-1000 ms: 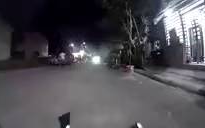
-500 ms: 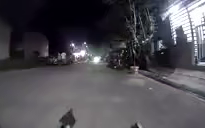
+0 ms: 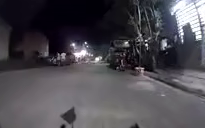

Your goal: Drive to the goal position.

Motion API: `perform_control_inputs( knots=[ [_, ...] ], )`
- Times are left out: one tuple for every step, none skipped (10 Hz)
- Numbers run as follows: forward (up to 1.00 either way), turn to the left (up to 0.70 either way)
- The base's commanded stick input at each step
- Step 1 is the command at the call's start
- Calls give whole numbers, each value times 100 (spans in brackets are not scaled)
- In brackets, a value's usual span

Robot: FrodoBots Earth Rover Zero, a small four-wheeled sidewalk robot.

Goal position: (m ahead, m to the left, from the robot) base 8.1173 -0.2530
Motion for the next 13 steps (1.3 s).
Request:
perform_control_inputs(
  knots=[
    [85,0],
    [85,0],
    [85,0],
    [85,0],
    [85,0],
    [85,0],
    [85,0],
    [85,0],
    [85,0],
    [85,0],
    [85,0],
    [85,0],
    [85,0]
  ],
)
